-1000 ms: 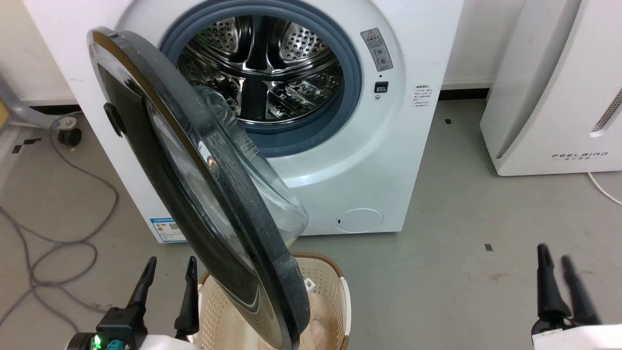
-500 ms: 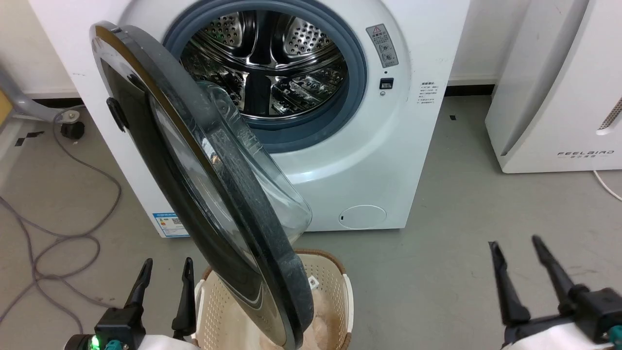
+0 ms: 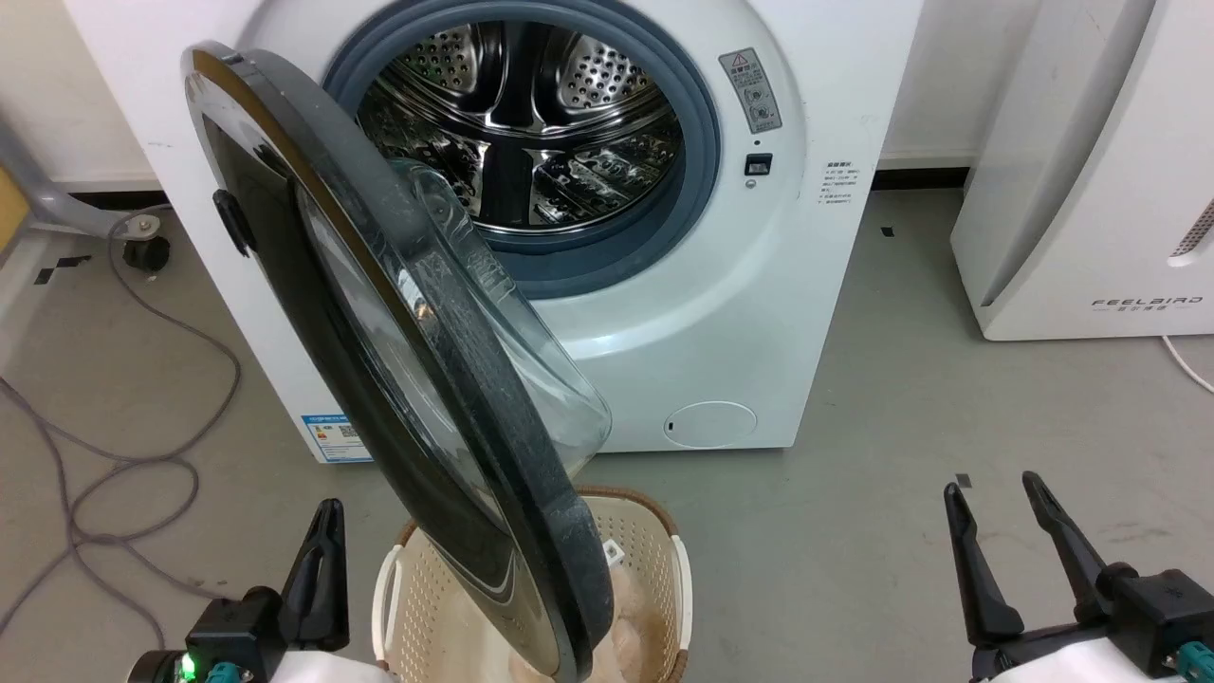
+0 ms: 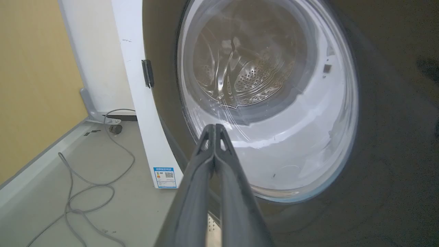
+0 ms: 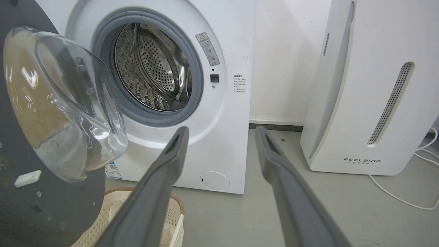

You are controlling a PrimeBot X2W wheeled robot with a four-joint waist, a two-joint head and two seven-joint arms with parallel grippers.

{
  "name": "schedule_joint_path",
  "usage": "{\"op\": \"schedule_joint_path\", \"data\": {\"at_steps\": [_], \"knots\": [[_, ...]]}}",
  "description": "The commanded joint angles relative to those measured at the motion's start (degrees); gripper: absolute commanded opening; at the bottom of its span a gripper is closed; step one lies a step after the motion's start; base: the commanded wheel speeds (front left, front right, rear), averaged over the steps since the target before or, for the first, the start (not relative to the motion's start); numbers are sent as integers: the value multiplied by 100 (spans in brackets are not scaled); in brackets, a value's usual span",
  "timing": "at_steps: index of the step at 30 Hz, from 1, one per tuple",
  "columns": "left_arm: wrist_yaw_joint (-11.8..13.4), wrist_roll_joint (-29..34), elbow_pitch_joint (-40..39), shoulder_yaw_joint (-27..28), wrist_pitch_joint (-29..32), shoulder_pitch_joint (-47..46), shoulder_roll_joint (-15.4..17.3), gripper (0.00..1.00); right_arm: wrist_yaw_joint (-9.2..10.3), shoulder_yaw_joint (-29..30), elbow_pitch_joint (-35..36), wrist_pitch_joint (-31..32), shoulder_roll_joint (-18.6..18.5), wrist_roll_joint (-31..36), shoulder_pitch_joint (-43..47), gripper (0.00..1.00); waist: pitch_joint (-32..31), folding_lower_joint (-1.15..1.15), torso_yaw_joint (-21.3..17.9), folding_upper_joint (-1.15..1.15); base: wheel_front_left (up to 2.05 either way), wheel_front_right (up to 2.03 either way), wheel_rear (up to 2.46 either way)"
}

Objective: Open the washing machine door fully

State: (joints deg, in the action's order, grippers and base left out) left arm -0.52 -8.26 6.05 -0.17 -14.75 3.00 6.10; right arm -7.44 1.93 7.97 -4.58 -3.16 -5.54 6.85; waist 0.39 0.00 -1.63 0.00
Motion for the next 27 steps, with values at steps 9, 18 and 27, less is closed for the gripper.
{"op": "schedule_joint_path", "data": {"at_steps": [9,18,27], "knots": [[-25,-78,-771,164,-24,-223,-15,0,-5,-17,40,65,28,-63,96,100,21,0,24,0,0,0,0],[-117,127,-2261,205,-25,-823,120,0,-5,-75,72,170,28,-77,118,100,4,0,69,0,0,0,0],[-200,159,-3432,-158,35,-1647,63,0,-5,-167,90,247,28,-66,112,100,24,0,83,0,0,0,0]]}}
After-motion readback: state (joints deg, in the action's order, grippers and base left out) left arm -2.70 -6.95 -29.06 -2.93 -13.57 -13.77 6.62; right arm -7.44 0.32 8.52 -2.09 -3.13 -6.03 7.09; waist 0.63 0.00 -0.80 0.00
